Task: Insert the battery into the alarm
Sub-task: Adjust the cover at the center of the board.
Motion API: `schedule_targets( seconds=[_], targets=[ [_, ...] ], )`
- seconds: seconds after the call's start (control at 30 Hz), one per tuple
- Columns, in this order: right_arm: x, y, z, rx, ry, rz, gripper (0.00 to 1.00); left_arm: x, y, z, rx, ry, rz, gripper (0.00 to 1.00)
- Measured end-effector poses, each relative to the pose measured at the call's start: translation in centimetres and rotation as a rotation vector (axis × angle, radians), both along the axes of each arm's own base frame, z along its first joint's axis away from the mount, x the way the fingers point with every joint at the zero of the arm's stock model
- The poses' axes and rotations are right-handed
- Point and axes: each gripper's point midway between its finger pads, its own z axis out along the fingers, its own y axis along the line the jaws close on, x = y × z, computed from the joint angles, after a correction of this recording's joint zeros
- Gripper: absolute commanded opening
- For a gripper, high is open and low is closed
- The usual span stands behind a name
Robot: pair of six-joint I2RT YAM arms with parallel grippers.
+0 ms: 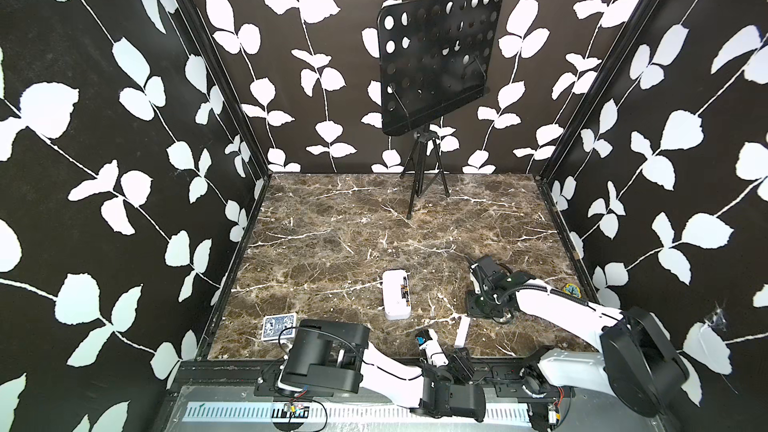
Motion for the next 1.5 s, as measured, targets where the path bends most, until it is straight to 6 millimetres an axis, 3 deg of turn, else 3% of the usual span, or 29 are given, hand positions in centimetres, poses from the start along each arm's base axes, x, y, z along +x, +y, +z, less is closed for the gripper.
schedule_targets(
  seconds=[0.67, 0.9, 1.07, 1.3, 1.5],
  targets=[
    [0.0, 0.0, -0.1, 0.017, -0.038, 0.037, 0.11, -0.3, -0.7, 0.3, 0.020, 0.005, -0.005, 0.52],
    [-0.2, 0.5, 0.0, 0.051, -0.042, 0.046, 0.11, 1.6, -0.9, 0.9, -0.010, -0.011, 0.046, 0.51],
    [-0.5, 0.9, 0.0, 0.064, -0.038, 0.062, 0.09, 2.9, -0.1, 1.4, 0.011, -0.013, 0.073, 0.50],
    [-1.4, 1.3, -0.1, 0.073, -0.044, 0.093, 0.08, 2.9, 0.7, 3.0, 0.007, -0.002, 0.068, 0.50],
    [-2.7, 1.7, -0.1, 0.095, -0.041, 0.114, 0.08, 2.8, 3.0, 1.9, 0.076, 0.018, 0.050, 0.49]
  ],
)
